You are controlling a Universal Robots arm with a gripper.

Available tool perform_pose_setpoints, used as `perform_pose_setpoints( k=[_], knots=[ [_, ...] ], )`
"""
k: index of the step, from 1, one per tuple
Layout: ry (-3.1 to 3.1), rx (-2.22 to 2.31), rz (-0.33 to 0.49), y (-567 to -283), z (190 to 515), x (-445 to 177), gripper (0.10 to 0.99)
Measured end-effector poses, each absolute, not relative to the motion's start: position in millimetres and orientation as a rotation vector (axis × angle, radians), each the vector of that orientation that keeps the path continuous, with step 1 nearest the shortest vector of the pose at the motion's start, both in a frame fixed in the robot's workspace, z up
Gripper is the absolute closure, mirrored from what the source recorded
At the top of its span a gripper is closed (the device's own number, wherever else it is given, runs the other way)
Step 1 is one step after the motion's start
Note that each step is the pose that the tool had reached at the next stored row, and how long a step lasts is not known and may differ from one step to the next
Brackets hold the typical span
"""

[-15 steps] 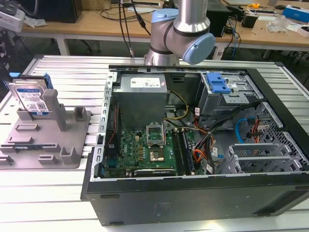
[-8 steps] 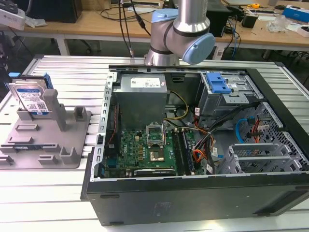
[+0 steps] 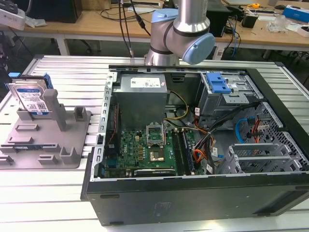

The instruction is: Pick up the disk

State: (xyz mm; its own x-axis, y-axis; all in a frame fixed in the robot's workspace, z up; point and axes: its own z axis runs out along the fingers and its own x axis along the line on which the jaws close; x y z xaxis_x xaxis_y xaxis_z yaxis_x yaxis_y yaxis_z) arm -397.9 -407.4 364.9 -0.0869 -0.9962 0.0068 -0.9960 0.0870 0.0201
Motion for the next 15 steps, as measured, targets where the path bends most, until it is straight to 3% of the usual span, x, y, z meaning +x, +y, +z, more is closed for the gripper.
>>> perform_pose_setpoints(
  k=[5,15],
  knots=[
    [-2.302,2.111,-0.016,-405.7,364.8,-397.9,0.545],
    [-2.302,2.111,-0.016,-338.8,364.8,-401.2,0.545]
  ],
)
